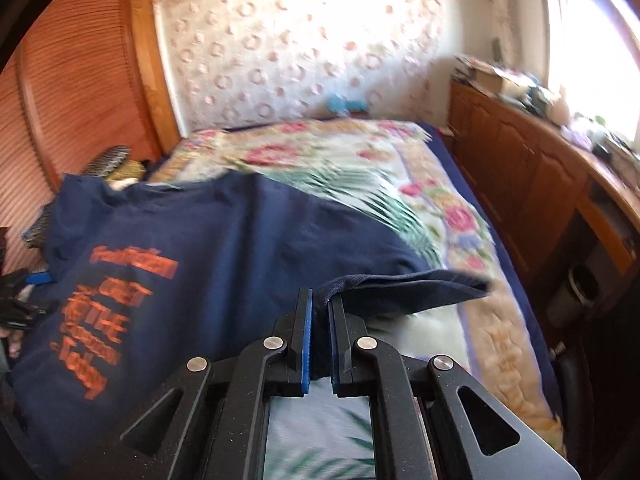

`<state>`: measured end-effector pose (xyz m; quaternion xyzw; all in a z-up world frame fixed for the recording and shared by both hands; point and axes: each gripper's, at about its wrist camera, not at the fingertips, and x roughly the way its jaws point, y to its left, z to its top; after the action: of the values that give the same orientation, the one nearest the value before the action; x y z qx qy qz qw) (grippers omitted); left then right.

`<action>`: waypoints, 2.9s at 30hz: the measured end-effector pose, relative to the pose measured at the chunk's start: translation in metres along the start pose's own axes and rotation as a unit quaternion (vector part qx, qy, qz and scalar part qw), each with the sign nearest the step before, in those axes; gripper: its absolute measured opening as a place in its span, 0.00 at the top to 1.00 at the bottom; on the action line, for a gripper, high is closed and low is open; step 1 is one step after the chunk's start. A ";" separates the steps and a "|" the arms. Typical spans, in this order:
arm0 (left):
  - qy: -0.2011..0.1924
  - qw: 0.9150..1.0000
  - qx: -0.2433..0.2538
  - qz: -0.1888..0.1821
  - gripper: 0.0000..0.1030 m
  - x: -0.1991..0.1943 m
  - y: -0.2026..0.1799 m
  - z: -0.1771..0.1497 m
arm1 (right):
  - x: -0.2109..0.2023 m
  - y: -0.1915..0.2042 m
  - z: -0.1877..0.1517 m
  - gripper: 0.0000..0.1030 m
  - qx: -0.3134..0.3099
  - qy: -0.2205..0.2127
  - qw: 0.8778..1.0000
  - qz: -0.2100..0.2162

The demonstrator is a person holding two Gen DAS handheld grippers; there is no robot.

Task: Fold small clothes

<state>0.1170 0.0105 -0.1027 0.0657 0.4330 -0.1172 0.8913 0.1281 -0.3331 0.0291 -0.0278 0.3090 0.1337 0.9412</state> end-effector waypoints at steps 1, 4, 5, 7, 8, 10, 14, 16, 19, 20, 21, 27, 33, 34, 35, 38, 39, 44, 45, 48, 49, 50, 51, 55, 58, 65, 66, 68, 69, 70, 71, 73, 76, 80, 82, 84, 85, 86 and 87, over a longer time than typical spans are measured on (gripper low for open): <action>0.000 1.000 0.000 0.000 0.10 0.000 0.000 0.000 | -0.002 0.011 0.001 0.93 -0.011 -0.004 1.000 0.010; 0.000 1.000 0.000 0.000 0.10 0.000 0.000 0.000 | -0.002 0.044 -0.001 0.93 -0.041 -0.005 0.998 0.041; 0.000 1.000 0.000 0.000 0.10 0.000 0.000 0.000 | 0.000 0.056 -0.004 0.93 -0.051 -0.001 0.997 0.053; 0.000 1.000 -0.001 -0.001 0.10 0.000 0.000 0.000 | 0.007 0.074 -0.015 0.93 -0.068 0.014 0.995 0.069; 0.000 1.000 0.000 0.000 0.10 0.000 0.000 0.000 | 0.012 0.082 -0.022 0.93 -0.075 0.024 0.994 0.074; 0.000 1.000 0.000 0.000 0.10 -0.001 0.000 0.000 | 0.021 0.092 -0.035 0.93 -0.081 0.040 0.993 0.079; 0.000 1.000 -0.001 0.000 0.10 -0.001 0.000 0.000 | 0.035 0.094 -0.048 0.83 -0.078 0.063 0.993 0.069; 0.000 1.000 -0.001 0.000 0.10 -0.001 0.000 0.000 | 0.034 0.090 -0.050 0.69 -0.069 0.065 0.993 0.069; 0.000 1.000 -0.001 0.000 0.10 -0.001 0.001 0.000 | 0.030 0.087 -0.039 0.60 -0.064 0.056 0.993 0.076; 0.000 1.000 -0.001 0.000 0.10 -0.002 0.000 -0.001 | 0.025 0.085 -0.038 0.57 -0.065 0.052 0.994 0.073; 0.000 1.000 -0.001 0.000 0.10 -0.002 0.000 -0.001 | 0.017 0.084 -0.038 0.57 -0.064 0.046 0.994 0.074; 0.000 1.000 -0.001 0.000 0.10 -0.002 0.001 -0.001 | -0.008 0.059 -0.036 0.57 -0.045 0.018 0.998 0.045; -0.001 1.000 -0.001 -0.001 0.10 -0.002 0.000 -0.001 | 0.027 0.017 -0.034 0.57 0.003 0.047 0.999 0.001; -0.001 1.000 -0.001 -0.001 0.10 -0.001 0.001 0.000 | 0.034 0.011 -0.033 0.57 0.012 0.055 0.998 0.002; -0.001 1.000 -0.001 -0.001 0.10 -0.002 0.000 -0.001 | 0.038 0.009 -0.031 0.57 0.019 0.062 0.998 0.002; -0.001 1.000 -0.001 -0.001 0.10 -0.001 0.000 0.000 | 0.055 0.004 -0.029 0.57 0.034 0.081 0.996 0.016; -0.001 1.000 -0.001 -0.001 0.10 -0.002 0.000 -0.001 | 0.059 0.003 -0.028 0.57 0.036 0.083 0.996 0.019; -0.001 1.000 -0.001 -0.001 0.10 -0.002 0.000 -0.001 | 0.063 -0.005 -0.018 0.74 0.034 0.092 0.994 0.043; -0.001 1.000 -0.001 -0.001 0.10 -0.002 0.000 -0.001 | 0.066 -0.005 -0.016 0.80 0.034 0.092 0.994 0.046; -0.001 1.000 -0.002 -0.001 0.10 -0.002 0.000 -0.001 | 0.065 -0.002 -0.007 0.97 0.015 0.087 0.995 0.049; -0.001 1.000 -0.002 -0.001 0.10 -0.002 0.000 -0.001 | 0.063 0.001 -0.002 0.98 0.010 0.081 0.995 0.054; -0.001 1.000 -0.002 -0.001 0.10 -0.002 0.000 -0.001 | 0.061 0.006 0.003 0.98 0.004 0.071 0.996 0.057; -0.001 1.000 -0.001 0.000 0.10 -0.002 0.000 -0.001 | 0.057 0.011 0.008 0.98 -0.001 0.063 0.996 0.060; -0.001 1.000 -0.002 0.000 0.10 -0.002 0.000 -0.001 | 0.053 0.043 0.030 0.98 -0.028 0.038 0.995 0.088; -0.002 1.000 -0.002 0.000 0.10 -0.002 0.001 -0.001 | 0.053 0.067 0.037 0.98 -0.050 0.029 0.994 0.091; -0.005 1.000 -0.001 0.000 0.10 -0.003 0.000 0.000 | 0.056 0.054 0.022 0.71 -0.059 0.038 0.997 0.026; -0.010 1.000 -0.001 0.000 0.10 -0.005 0.000 0.000 | 0.057 0.047 0.018 0.62 -0.056 0.045 0.997 0.015; -0.029 1.000 -0.006 0.000 0.10 -0.014 0.001 0.000 | 0.062 0.033 0.010 0.53 -0.046 0.057 0.997 -0.006; -0.036 0.999 -0.011 0.001 0.10 -0.017 0.002 0.000 | 0.063 0.027 0.007 0.53 -0.041 0.065 0.997 -0.013; -0.042 0.999 -0.016 0.001 0.10 -0.021 0.003 0.001 | 0.065 0.019 0.003 0.53 -0.034 0.071 0.997 -0.020; -0.053 0.998 -0.024 -0.002 0.10 -0.027 0.004 0.003 | 0.066 0.012 -0.001 0.53 -0.028 0.077 0.996 -0.024; -0.069 0.997 -0.030 -0.006 0.10 -0.037 0.004 0.005 | 0.067 0.003 -0.008 0.53 -0.020 0.084 0.996 -0.024; -0.089 0.995 -0.039 -0.006 0.10 -0.048 0.005 0.007 | 0.071 -0.002 -0.014 0.53 -0.015 0.098 0.995 -0.022; -0.103 0.994 -0.043 -0.015 0.10 -0.056 0.002 0.008 | 0.081 -0.004 -0.011 0.76 -0.018 0.113 0.993 -0.010; -0.104 0.994 -0.039 -0.015 0.10 -0.058 -0.002 0.006 | 0.081 -0.002 -0.008 0.95 -0.024 0.107 0.994 0.002; -0.104 0.994 -0.036 -0.014 0.10 -0.058 -0.004 0.005 | 0.082 0.000 -0.007 0.97 -0.025 0.108 0.994 -0.002; -0.105 0.994 -0.035 -0.014 0.10 -0.059 -0.005 0.005 | 0.080 0.001 -0.005 0.98 -0.027 0.104 0.994 0.006; -0.106 0.994 -0.034 -0.014 0.10 -0.059 -0.006 0.005 | 0.077 0.003 -0.002 0.98 -0.030 0.097 0.995 0.012; -0.107 0.994 -0.034 -0.014 0.10 -0.060 -0.006 0.004 | 0.075 0.006 0.001 0.98 -0.030 0.091 0.995 0.016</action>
<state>0.0825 0.0133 -0.0532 0.0165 0.3396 -0.1209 0.9326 0.1847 -0.3092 -0.0140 -0.0632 0.3899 0.1543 0.9056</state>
